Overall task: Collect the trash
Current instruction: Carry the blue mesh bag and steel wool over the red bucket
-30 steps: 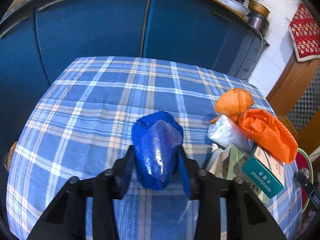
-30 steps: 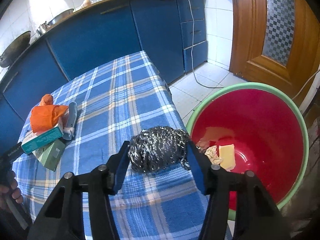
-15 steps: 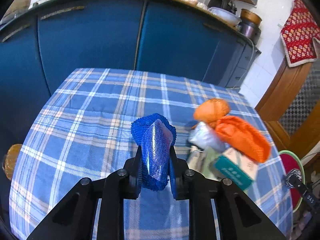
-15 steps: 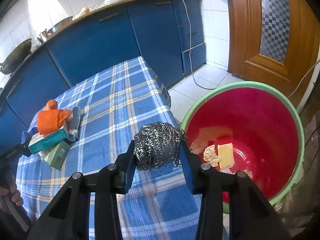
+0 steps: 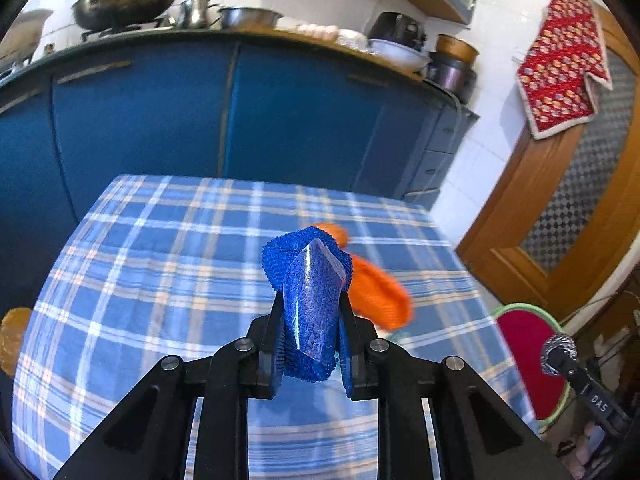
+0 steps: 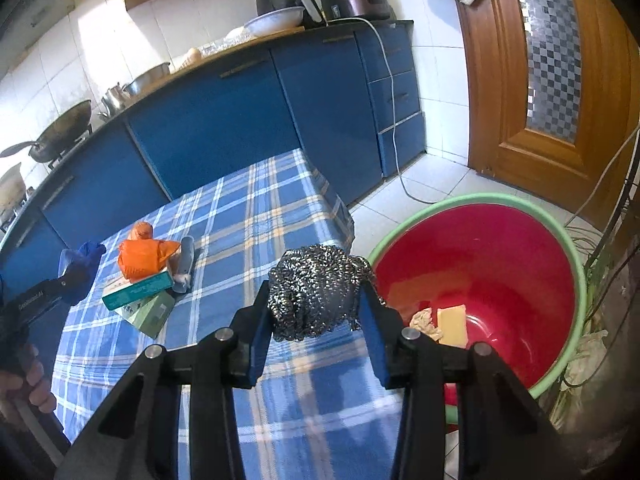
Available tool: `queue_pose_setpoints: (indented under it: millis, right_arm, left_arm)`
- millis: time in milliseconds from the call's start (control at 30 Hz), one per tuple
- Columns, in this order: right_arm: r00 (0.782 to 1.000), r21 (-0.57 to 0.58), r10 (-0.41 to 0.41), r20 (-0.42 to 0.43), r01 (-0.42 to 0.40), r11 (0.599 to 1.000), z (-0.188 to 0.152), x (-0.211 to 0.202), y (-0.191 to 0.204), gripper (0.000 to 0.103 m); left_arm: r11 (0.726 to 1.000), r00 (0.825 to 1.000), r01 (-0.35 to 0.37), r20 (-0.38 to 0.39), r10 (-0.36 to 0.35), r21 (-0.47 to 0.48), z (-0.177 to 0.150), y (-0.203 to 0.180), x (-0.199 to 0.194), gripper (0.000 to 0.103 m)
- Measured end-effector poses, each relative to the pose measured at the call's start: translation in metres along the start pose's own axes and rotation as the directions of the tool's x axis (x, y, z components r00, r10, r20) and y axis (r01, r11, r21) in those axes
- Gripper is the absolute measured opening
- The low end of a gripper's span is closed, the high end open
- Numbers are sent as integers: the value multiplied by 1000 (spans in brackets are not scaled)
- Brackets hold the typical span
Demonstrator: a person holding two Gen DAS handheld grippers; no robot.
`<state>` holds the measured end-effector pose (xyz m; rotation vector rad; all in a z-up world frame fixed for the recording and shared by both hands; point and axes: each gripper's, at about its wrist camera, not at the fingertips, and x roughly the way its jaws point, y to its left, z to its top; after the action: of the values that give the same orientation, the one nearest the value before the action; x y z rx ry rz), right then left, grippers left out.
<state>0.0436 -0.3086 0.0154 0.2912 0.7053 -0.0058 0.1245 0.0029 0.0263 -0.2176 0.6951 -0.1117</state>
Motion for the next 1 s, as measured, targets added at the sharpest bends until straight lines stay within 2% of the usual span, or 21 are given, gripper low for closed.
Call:
queue_pose_setpoints:
  millis: [100, 367, 700, 867, 1000]
  right_arm:
    - [1000, 22, 6, 6, -6, 1000, 4, -8, -16, 44]
    - [999, 85, -43, 17, 41, 996, 13, -21, -63, 44]
    - [998, 161, -69, 3, 68, 985, 17, -17, -113, 44]
    - [997, 188, -79, -2, 78, 979, 16, -13, -131, 44]
    - [996, 211, -89, -14, 90, 973, 15, -7, -146, 44]
  left_arm:
    - [999, 999, 37, 3, -37, 28, 2, -21, -2, 22]
    - [983, 990, 140, -27, -138, 115, -3, -82, 5, 22]
    - [941, 961, 276, -87, -263, 195, -8, -157, 22, 22]
    - [911, 940, 340, -123, -319, 234, -13, -192, 33, 22]
    - [883, 915, 397, -180, -360, 251, -22, -217, 48, 22]
